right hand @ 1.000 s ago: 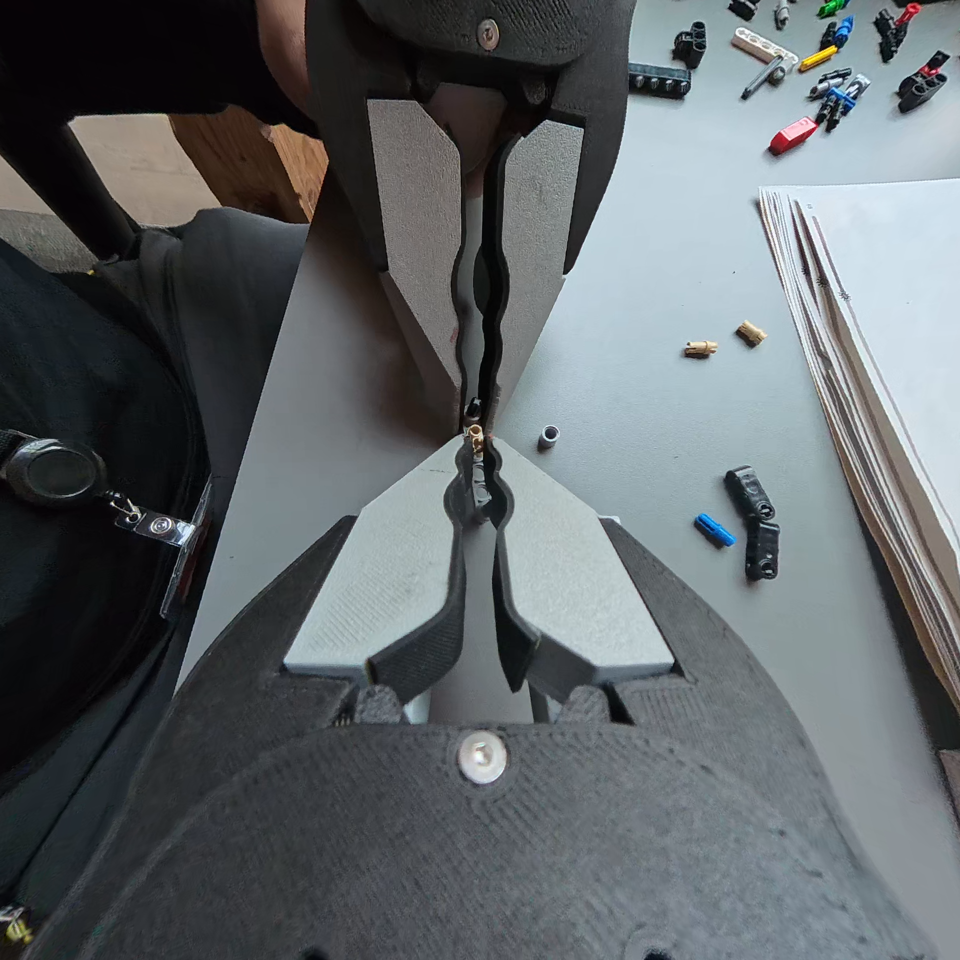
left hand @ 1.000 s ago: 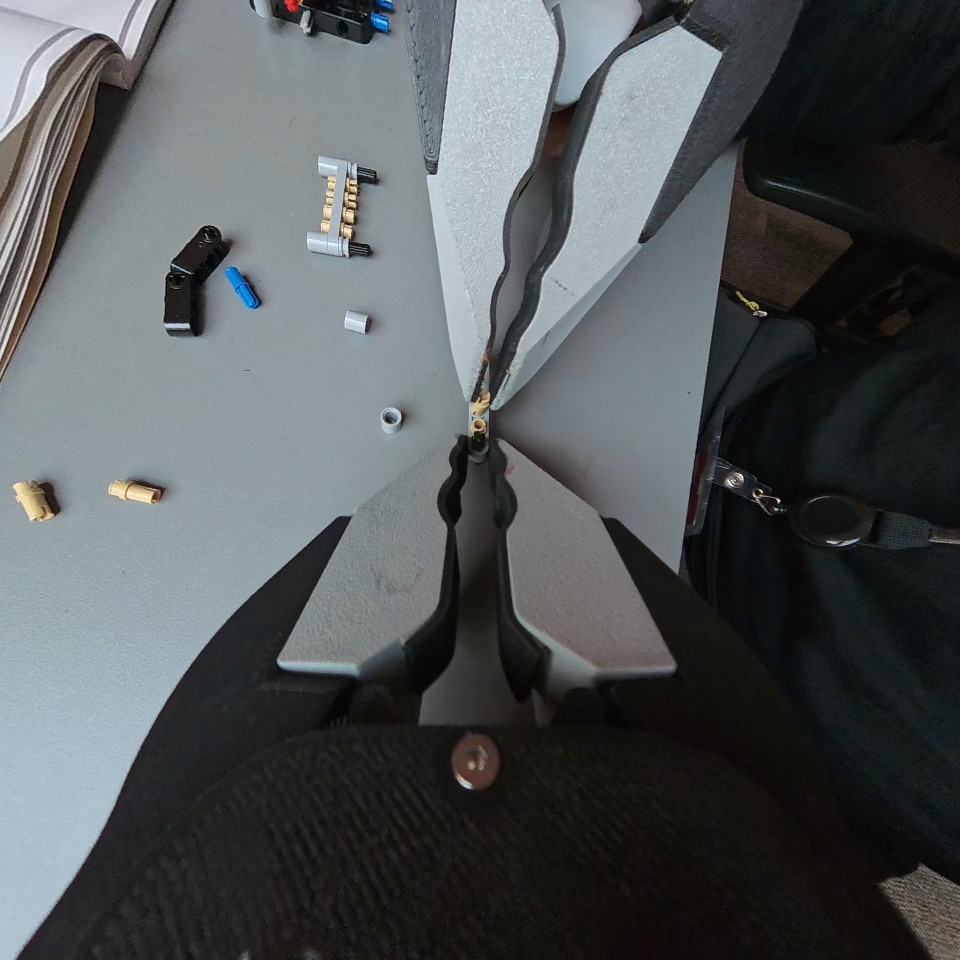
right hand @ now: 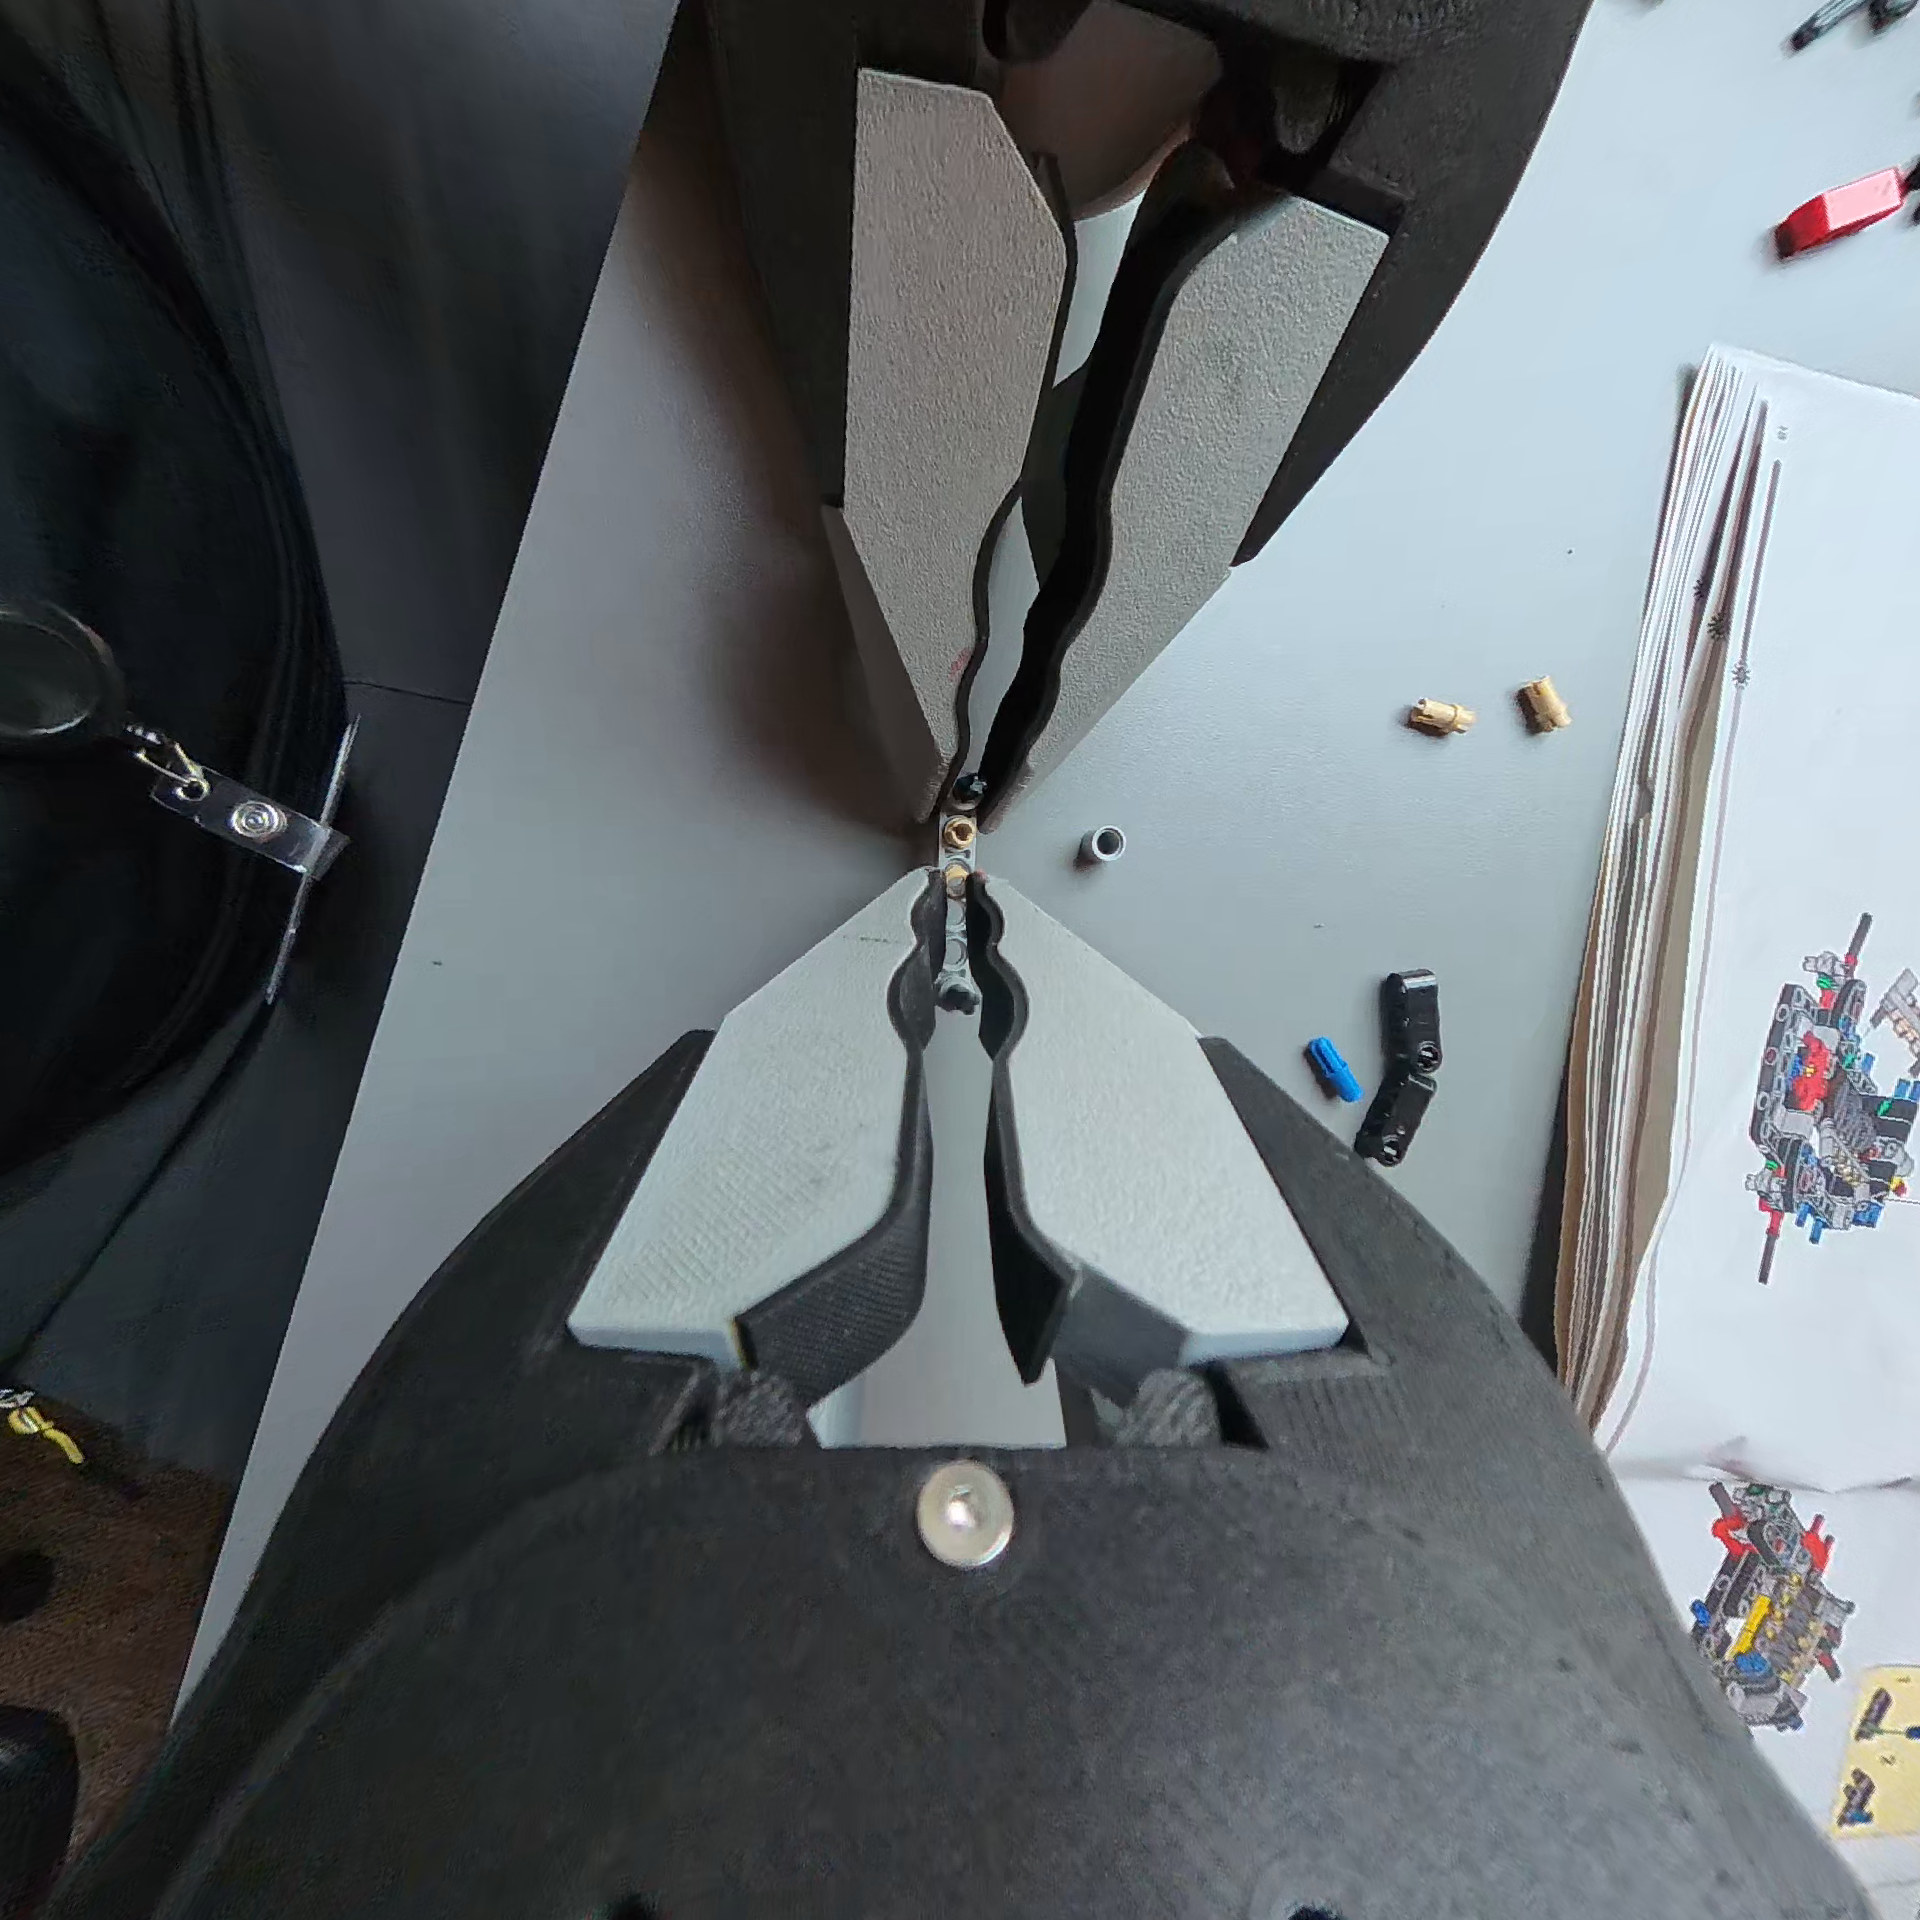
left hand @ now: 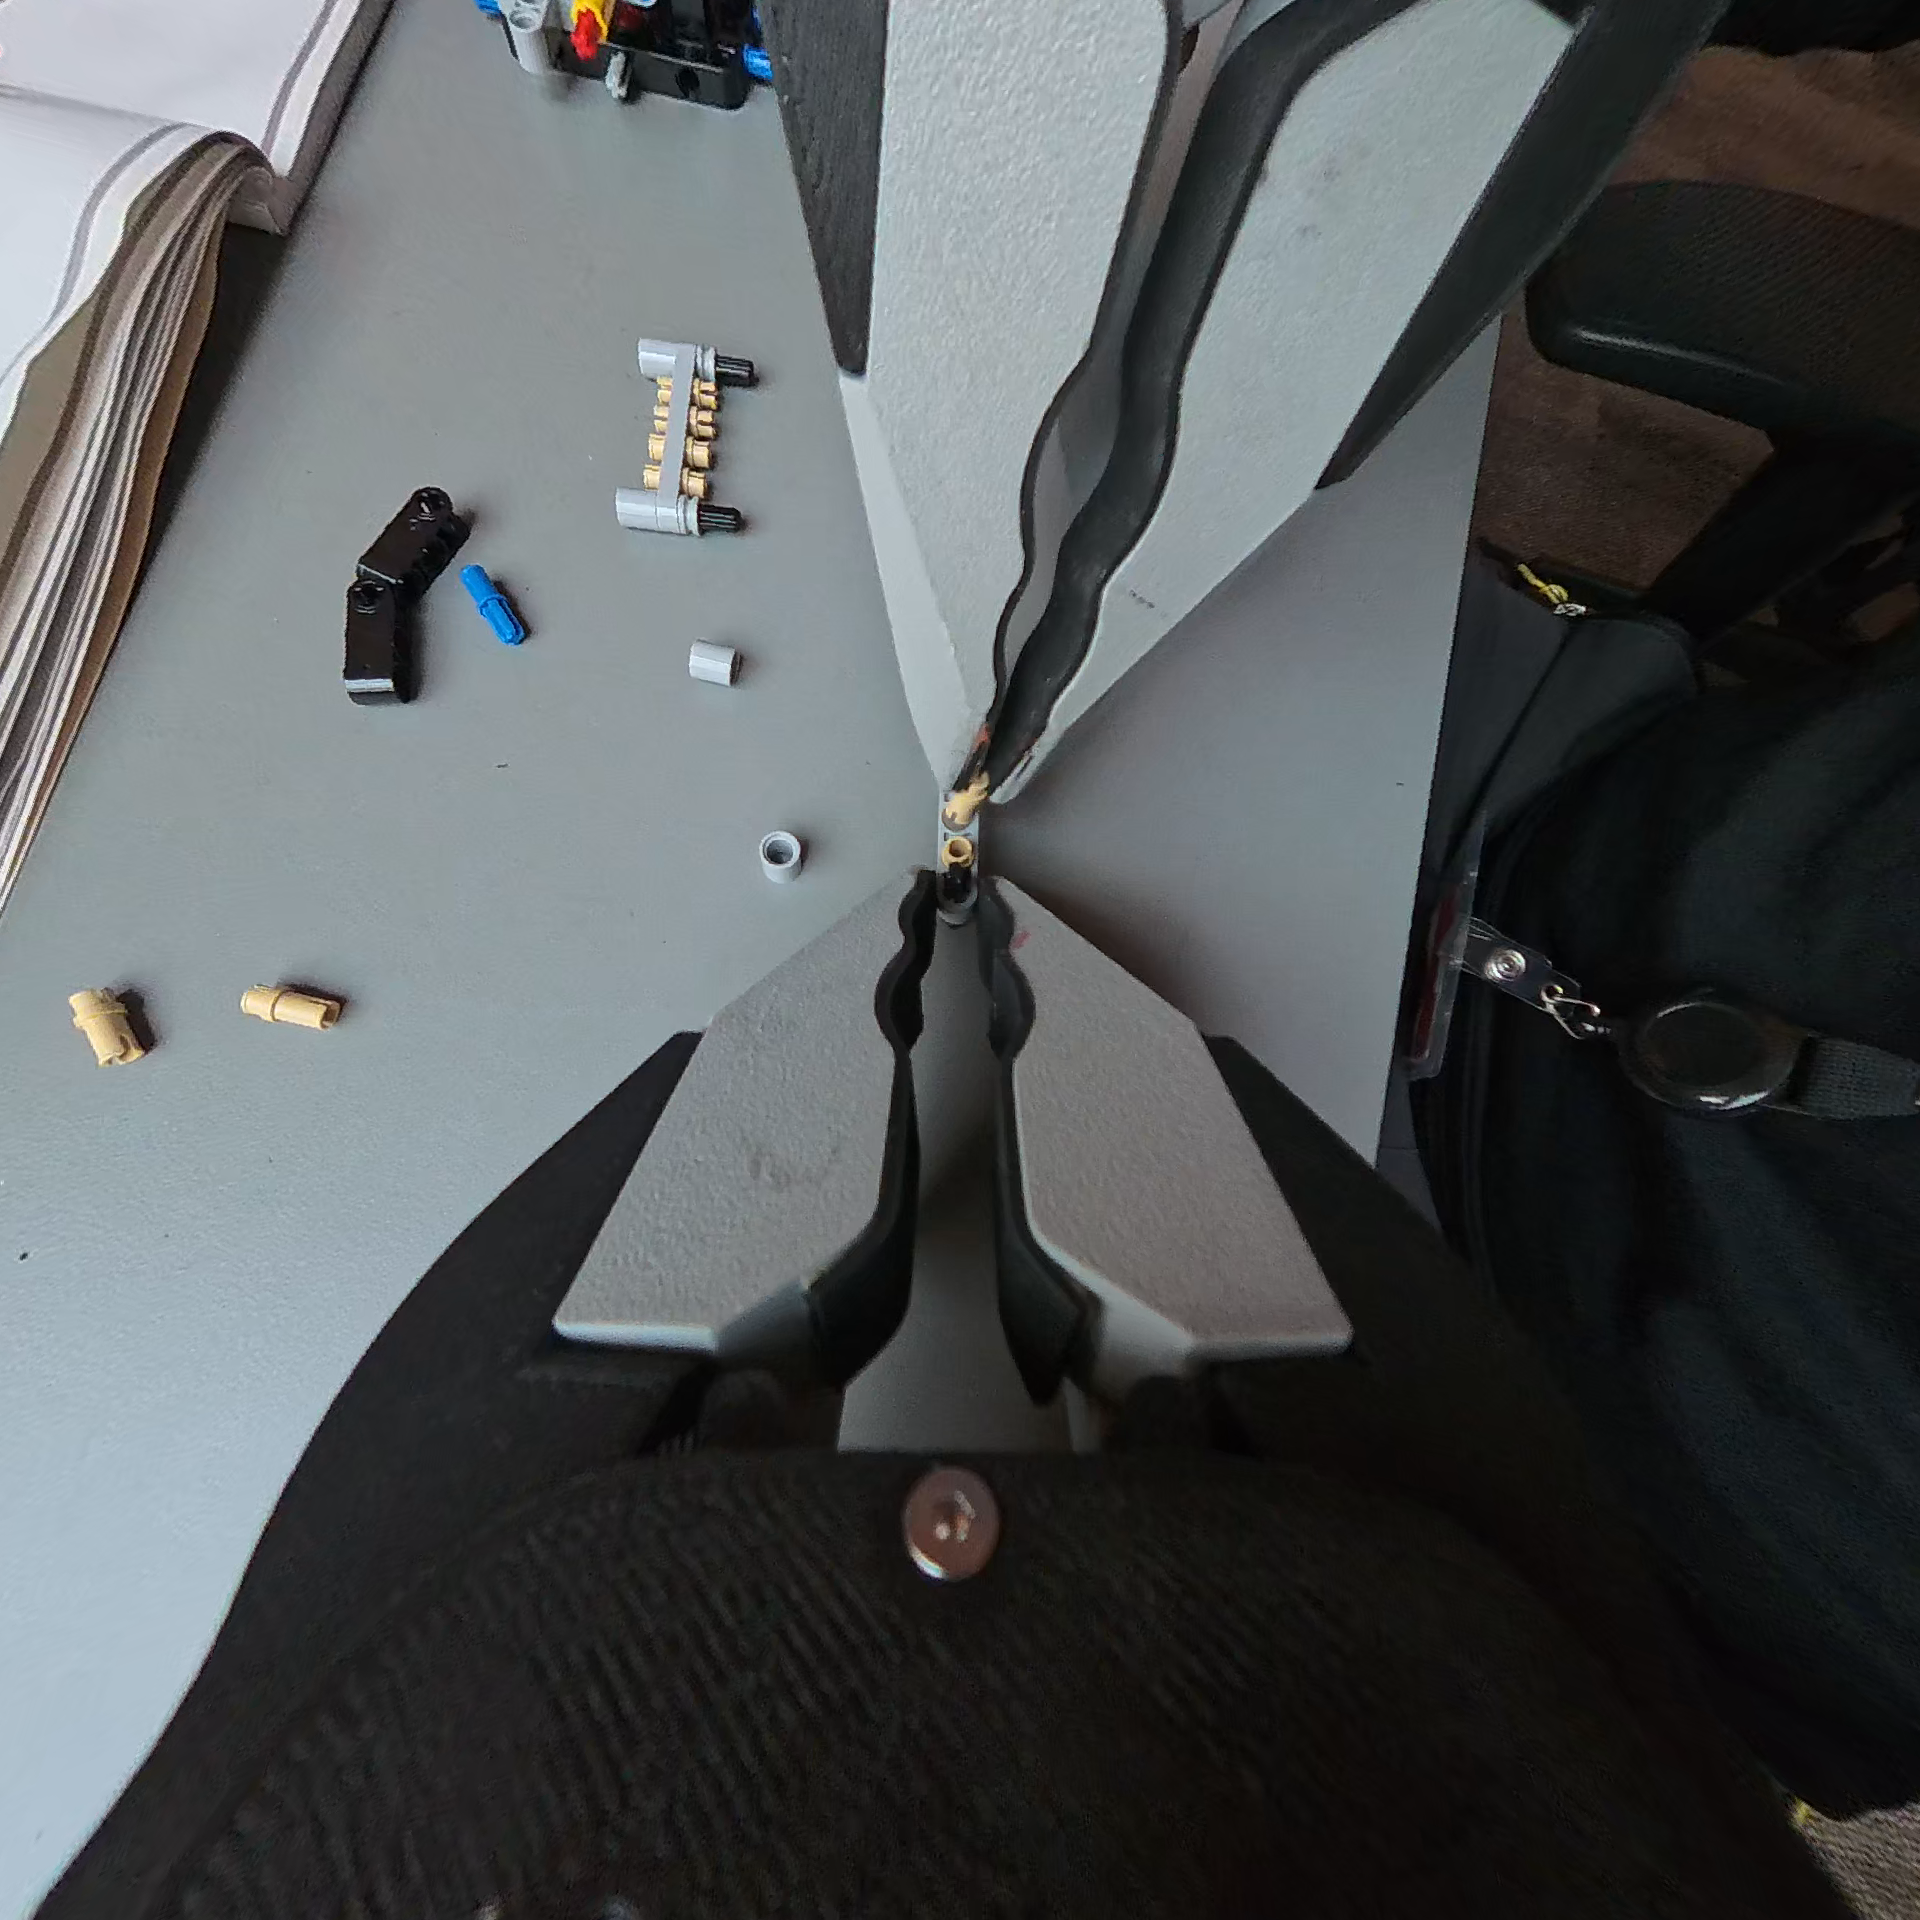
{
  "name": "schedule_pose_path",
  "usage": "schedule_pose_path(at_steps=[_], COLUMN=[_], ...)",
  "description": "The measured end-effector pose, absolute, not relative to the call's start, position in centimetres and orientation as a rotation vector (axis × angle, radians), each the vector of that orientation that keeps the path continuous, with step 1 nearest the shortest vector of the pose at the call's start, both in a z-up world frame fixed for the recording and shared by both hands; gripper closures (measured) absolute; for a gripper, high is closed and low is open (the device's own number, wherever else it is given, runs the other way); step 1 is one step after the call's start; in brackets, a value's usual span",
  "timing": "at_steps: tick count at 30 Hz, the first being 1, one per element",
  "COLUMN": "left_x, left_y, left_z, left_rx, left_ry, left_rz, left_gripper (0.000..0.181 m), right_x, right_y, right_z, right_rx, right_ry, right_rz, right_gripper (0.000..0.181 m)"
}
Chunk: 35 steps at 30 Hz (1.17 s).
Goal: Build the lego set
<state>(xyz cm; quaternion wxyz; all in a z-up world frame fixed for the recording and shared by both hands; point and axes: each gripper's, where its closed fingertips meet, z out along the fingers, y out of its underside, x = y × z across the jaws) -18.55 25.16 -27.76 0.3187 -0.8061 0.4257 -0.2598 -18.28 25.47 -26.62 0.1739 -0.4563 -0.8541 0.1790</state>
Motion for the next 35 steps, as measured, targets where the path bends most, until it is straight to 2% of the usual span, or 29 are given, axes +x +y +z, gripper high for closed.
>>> schedule_pose_path(at_steps=[1,23,35], left_x=[-18.55,-18.49,-18.48], left_y=[25.19,25.48,25.46], left_z=[-27.76,-27.83,-27.83], left_rx=[-2.119,-2.089,-2.091], left_ry=[1.119,1.134,1.133], left_rz=[-0.678,-0.564,-0.57], left_gripper=[0.176,0.176,0.176], right_x=[-18.29,-18.3,-18.22], right_y=[25.48,25.87,25.83], right_z=[-26.61,-26.97,-27.06], right_rx=[-1.292,-1.39,-1.212], right_ry=[-2.429,-2.425,-2.591], right_rz=[0.503,0.551,0.559], right_gripper=[0.18,0.18,0.179])
